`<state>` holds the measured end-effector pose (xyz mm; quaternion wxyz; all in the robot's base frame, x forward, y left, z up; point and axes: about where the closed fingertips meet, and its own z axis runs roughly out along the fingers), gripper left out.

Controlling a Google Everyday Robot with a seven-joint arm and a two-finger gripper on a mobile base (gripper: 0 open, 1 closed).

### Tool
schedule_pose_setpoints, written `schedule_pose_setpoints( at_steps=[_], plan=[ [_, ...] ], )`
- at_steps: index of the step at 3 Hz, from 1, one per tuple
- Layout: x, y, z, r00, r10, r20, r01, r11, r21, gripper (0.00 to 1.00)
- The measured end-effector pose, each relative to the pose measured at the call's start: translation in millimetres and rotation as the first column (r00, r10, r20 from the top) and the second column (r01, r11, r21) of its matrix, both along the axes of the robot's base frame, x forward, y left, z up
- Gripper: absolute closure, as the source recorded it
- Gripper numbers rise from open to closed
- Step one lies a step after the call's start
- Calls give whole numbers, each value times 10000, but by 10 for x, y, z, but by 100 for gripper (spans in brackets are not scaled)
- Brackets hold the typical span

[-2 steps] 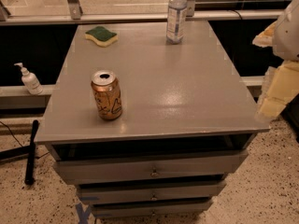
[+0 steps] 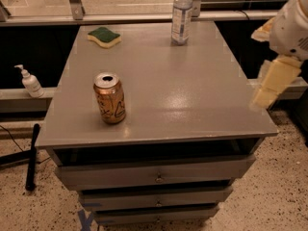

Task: Move blue plastic bottle near orange can

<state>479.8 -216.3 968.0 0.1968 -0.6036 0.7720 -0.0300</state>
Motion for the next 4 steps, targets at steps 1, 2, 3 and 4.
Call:
schedule_pose_setpoints(
  at_steps=[1, 2, 3, 4],
  plan=[
    [794, -36, -82, 9966, -9, 820, -80, 9942, 1072, 0],
    [1553, 5, -55, 9845, -315, 1727, -72, 9757, 2190, 0],
    [2209, 69, -37, 9652, -989, 2420, 112, 9404, 3398, 0],
    [2614, 143, -39, 9435, -1849, 2749, 523, 9025, 4275, 0]
  ],
)
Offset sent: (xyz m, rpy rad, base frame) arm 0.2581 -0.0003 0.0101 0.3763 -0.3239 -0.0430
